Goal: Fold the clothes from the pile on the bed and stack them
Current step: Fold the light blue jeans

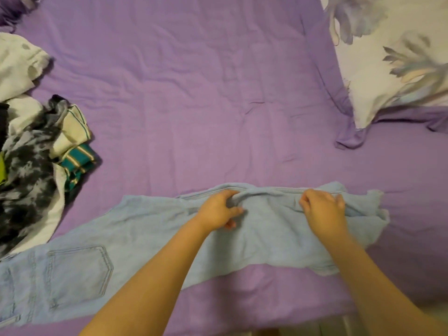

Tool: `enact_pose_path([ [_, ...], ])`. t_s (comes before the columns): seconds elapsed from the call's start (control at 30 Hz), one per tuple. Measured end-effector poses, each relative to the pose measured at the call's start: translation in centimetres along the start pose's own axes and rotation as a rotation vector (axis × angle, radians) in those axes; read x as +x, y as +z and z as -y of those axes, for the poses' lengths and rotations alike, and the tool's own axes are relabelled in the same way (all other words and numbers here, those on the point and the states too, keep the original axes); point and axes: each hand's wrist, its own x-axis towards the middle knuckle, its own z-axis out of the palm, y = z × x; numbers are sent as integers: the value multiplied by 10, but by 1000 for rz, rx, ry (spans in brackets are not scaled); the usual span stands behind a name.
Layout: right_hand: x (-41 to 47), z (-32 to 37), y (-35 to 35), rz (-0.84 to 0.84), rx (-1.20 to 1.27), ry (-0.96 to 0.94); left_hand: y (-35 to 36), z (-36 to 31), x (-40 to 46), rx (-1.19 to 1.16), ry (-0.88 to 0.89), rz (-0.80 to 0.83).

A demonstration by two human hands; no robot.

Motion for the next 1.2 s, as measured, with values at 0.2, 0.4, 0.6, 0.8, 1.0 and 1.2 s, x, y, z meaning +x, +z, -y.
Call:
enact_pose_path([
  [0.2, -17, 1, -10, 177, -148, -22, -23, -5, -44, -222, 18, 268],
  [0.4, -37, 67, -42, 43, 613, -183, -84, 34, -97, -559, -47, 71],
  [0.6, -85, 217, -17, 128, 1193, -219, -133, 82, -109, -473, -191, -267],
  [0.8, -96, 266, 52, 384, 1197, -164, -156, 121, -117, -193, -244, -326],
  [1.0, -61, 213, 48, 303, 921, -239, -128, 85, -86, -3, -3, -391],
  [1.2, -6, 123, 25, 66, 593, -198, -91, 17, -38, 297, 132, -118],
])
